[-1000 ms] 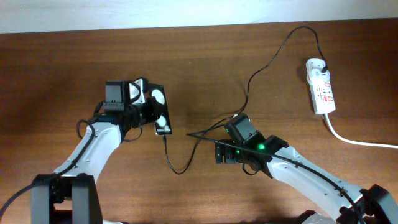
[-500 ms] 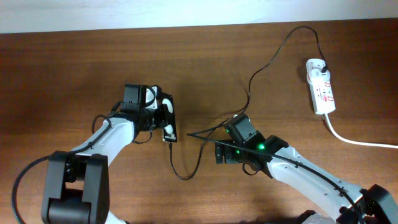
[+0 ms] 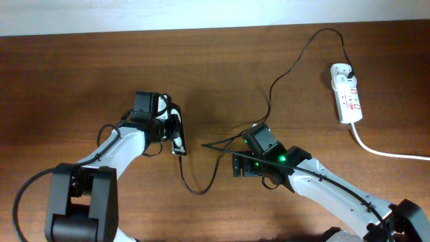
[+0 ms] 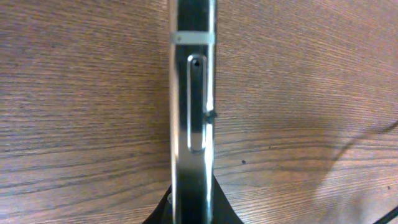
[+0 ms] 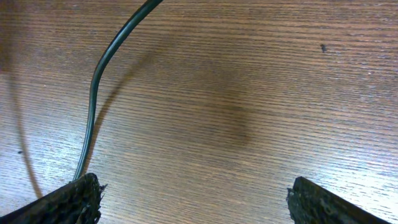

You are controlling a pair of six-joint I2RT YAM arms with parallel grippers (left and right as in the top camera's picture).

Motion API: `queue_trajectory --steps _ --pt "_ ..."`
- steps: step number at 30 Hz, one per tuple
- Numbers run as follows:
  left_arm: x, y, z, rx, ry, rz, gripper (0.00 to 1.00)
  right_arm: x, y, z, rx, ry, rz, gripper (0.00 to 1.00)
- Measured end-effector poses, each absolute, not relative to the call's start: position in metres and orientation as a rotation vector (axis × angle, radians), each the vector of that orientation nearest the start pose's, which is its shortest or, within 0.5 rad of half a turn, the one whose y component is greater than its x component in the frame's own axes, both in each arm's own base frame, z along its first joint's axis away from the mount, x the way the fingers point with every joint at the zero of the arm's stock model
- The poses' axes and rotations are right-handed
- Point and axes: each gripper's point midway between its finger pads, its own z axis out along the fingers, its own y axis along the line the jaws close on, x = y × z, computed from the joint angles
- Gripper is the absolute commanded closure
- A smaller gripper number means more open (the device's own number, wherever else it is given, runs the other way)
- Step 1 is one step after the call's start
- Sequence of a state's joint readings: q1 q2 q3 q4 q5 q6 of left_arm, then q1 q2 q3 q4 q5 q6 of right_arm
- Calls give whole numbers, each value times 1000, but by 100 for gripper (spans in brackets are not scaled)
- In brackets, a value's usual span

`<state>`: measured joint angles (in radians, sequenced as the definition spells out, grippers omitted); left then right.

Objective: Plug charger to phone and switch on socket
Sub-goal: 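Lower the phone with the left gripper and lay it flat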

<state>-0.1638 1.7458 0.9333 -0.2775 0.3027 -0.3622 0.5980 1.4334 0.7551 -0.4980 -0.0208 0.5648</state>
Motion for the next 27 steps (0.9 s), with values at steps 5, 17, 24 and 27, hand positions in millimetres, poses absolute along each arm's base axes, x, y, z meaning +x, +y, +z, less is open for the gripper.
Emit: queue_trajectory --steps 5,17,24,27 --pt "373 -113 22 -172 2711 -560 100 252 176 41 -52 2804 332 1" --pt "375 -114 8 -224 2736 -570 71 252 176 41 -52 2803 332 1" --pt "376 -114 8 -224 2732 -568 64 251 175 41 -52 2805 331 1" --pt "377 -114 8 -224 2732 -567 60 251 175 41 -52 2807 330 1"
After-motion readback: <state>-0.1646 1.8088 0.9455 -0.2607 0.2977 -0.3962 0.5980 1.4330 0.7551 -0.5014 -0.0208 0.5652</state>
